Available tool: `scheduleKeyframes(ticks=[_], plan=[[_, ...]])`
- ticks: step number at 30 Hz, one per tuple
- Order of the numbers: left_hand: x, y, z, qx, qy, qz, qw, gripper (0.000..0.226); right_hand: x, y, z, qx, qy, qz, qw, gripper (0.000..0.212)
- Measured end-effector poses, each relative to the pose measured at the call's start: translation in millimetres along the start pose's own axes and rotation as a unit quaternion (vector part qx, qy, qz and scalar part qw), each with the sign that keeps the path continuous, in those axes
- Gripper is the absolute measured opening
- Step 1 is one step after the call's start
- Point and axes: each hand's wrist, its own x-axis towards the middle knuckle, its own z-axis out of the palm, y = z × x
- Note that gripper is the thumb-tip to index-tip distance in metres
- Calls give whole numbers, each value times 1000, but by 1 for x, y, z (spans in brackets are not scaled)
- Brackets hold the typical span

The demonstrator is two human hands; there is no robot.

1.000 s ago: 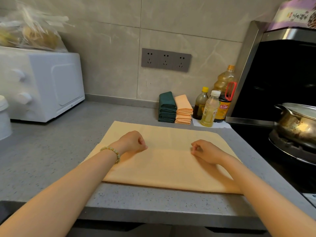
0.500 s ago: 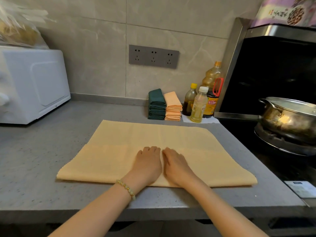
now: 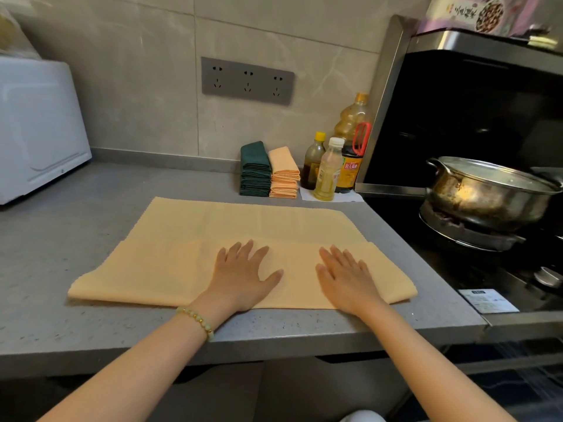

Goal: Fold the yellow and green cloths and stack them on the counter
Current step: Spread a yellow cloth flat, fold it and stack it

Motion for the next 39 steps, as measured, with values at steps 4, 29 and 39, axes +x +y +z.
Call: scheduleKeyframes(ticks=[4, 29, 39], plan=[[-2, 1, -1, 7, -6, 0, 1000, 70, -5, 35, -9, 12, 5, 30, 999, 55], [-4, -1, -5, -23, -1, 3, 1000, 55, 10, -82, 12, 58, 22, -114, 992, 47], [-28, -67, -22, -7, -31, 27, 999, 49, 14, -82, 14, 36, 6, -117, 992, 48]])
